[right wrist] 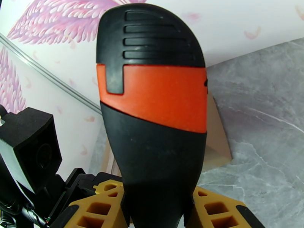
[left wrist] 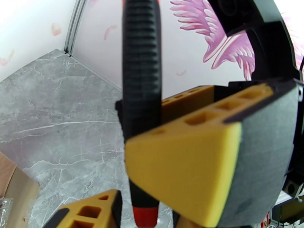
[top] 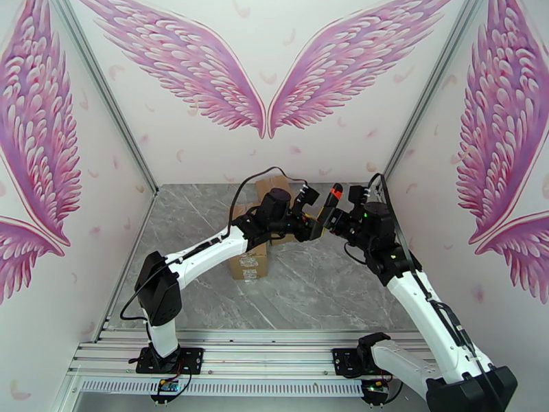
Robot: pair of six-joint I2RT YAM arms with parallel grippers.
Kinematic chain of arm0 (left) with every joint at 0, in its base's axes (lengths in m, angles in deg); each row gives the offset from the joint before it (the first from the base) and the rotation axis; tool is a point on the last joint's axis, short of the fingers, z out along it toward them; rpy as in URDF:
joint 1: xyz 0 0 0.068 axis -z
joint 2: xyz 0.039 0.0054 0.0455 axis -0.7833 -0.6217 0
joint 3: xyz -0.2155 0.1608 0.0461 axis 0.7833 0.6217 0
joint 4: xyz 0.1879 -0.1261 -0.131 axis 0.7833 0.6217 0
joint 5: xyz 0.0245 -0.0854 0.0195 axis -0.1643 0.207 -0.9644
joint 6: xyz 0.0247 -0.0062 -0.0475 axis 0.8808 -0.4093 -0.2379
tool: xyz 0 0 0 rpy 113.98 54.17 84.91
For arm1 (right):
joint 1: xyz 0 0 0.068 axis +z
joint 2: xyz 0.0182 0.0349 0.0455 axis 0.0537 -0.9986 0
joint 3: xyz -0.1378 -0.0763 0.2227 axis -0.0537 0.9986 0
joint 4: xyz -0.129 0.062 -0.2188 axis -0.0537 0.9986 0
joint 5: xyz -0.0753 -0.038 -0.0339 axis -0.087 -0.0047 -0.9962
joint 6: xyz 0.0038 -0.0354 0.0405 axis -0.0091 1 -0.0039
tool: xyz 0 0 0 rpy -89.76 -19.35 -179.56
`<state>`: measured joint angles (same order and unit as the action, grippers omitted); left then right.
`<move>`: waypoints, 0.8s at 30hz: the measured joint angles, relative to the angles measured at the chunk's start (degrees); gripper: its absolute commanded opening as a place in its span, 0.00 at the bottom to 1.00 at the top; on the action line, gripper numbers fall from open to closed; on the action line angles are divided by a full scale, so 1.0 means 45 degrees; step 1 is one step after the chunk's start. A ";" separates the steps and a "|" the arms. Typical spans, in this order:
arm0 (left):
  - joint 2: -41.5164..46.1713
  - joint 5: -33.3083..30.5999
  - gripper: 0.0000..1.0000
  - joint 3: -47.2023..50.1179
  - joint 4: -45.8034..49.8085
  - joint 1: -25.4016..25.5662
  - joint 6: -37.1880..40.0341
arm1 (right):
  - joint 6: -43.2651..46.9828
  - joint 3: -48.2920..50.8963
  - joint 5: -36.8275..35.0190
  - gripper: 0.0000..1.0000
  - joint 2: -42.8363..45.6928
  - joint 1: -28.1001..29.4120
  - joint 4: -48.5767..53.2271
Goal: Unpack the express box
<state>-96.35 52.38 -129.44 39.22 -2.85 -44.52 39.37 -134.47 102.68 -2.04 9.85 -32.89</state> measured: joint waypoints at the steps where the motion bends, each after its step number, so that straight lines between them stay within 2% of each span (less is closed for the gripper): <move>1: 0.0000 0.0034 0.29 -0.0015 0.0000 0.0000 0.0005 | -0.0034 0.0000 0.0005 0.42 0.0000 0.0000 0.0000; 3: 0.0000 0.0049 0.26 -0.0034 0.0000 0.0024 0.0058 | -0.0063 0.0000 0.0005 0.46 0.0000 0.0000 0.0000; 9: 0.0005 -0.0316 0.17 -0.0044 0.0170 0.0131 0.0670 | -0.0374 0.0000 -0.0165 0.70 0.0146 0.0000 -0.0053; 11: 0.0024 -0.0661 0.16 -0.0039 0.0243 0.0189 0.0957 | -0.0554 -0.0044 -0.0500 0.79 0.0330 0.0000 0.0107; 13: 0.0141 -0.1195 0.14 0.0049 0.0359 0.0272 0.1452 | -0.0719 -0.0296 -0.1069 0.83 0.0549 0.0005 0.0602; 19: 0.1137 -0.4114 0.13 0.0418 0.1137 0.0855 0.3939 | -0.1744 -0.1569 -0.2642 0.78 0.1302 0.0015 0.2341; 24: 0.1778 -0.6776 0.11 0.0559 0.1156 0.1642 0.6373 | -0.2866 -0.2356 -0.2934 0.75 0.1506 0.0015 0.3337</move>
<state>-88.35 21.89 -126.93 44.42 4.54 -15.85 26.48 -145.07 89.48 4.73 9.92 -17.88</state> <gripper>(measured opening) 0.168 0.760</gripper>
